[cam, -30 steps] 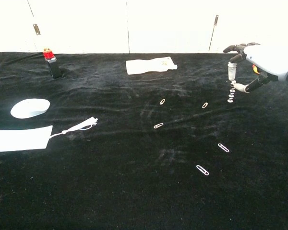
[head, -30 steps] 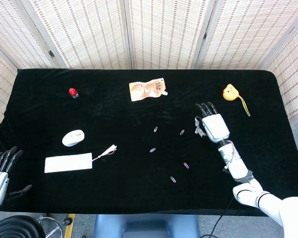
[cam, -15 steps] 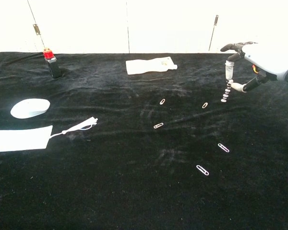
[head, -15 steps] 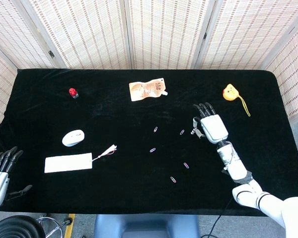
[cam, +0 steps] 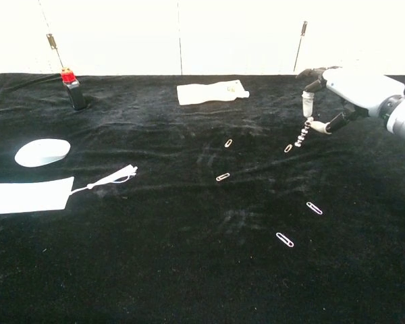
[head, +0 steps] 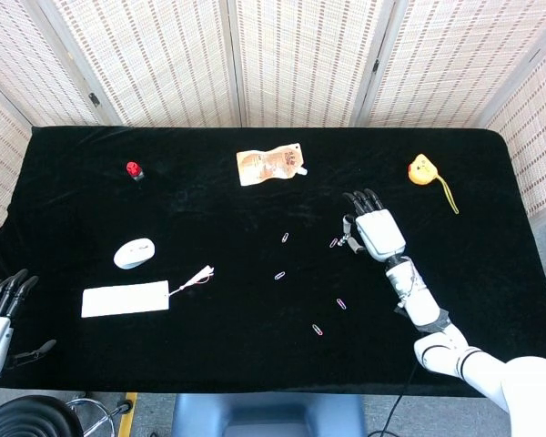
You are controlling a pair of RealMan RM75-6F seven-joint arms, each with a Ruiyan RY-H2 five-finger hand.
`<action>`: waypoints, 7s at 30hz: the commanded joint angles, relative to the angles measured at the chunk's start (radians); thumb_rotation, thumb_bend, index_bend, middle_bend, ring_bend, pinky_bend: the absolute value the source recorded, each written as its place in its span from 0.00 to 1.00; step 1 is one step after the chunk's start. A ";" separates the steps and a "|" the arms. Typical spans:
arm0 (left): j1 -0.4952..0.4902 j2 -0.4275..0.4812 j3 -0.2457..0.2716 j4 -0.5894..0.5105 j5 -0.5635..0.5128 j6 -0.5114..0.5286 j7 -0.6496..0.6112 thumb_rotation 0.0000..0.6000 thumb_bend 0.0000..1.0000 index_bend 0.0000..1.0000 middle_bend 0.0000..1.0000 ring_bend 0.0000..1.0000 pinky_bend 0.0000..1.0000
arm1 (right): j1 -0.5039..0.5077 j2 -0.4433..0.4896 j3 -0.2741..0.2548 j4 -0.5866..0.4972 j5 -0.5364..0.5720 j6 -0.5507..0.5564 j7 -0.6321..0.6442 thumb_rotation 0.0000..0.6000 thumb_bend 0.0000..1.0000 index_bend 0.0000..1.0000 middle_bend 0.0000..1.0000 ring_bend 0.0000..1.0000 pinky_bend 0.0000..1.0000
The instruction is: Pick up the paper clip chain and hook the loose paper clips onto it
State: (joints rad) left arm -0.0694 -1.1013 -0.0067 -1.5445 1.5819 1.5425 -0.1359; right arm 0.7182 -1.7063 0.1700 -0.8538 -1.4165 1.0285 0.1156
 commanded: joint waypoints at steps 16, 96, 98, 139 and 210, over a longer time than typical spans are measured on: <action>0.009 0.022 -0.001 0.015 0.006 0.021 -0.069 1.00 0.07 0.00 0.00 0.00 0.00 | 0.060 -0.073 0.021 0.098 0.019 -0.059 0.026 1.00 0.47 0.92 0.12 0.07 0.00; -0.034 -0.010 -0.002 0.008 -0.023 -0.065 0.030 1.00 0.07 0.00 0.00 0.00 0.00 | -0.214 0.142 -0.191 -0.378 -0.208 0.231 -0.047 1.00 0.48 0.92 0.13 0.09 0.00; -0.034 -0.010 -0.002 0.008 -0.023 -0.064 0.030 1.00 0.07 0.00 0.00 0.00 0.00 | -0.214 0.145 -0.189 -0.382 -0.213 0.238 -0.042 1.00 0.48 0.92 0.13 0.09 0.00; 0.013 0.012 0.003 0.014 -0.001 0.019 -0.050 1.00 0.07 0.00 0.00 0.00 0.00 | -0.184 0.150 -0.242 -0.520 -0.318 0.187 -0.064 1.00 0.48 0.92 0.13 0.09 0.00; -0.029 -0.025 -0.009 0.009 -0.038 -0.071 0.065 1.00 0.07 0.00 0.00 0.00 0.00 | -0.327 0.319 -0.217 -0.536 -0.357 0.477 0.075 1.00 0.48 0.92 0.14 0.09 0.00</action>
State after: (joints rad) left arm -0.0965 -1.1254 -0.0161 -1.5356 1.5439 1.4735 -0.0734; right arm 0.3948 -1.3892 -0.0459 -1.3923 -1.7750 1.5021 0.1904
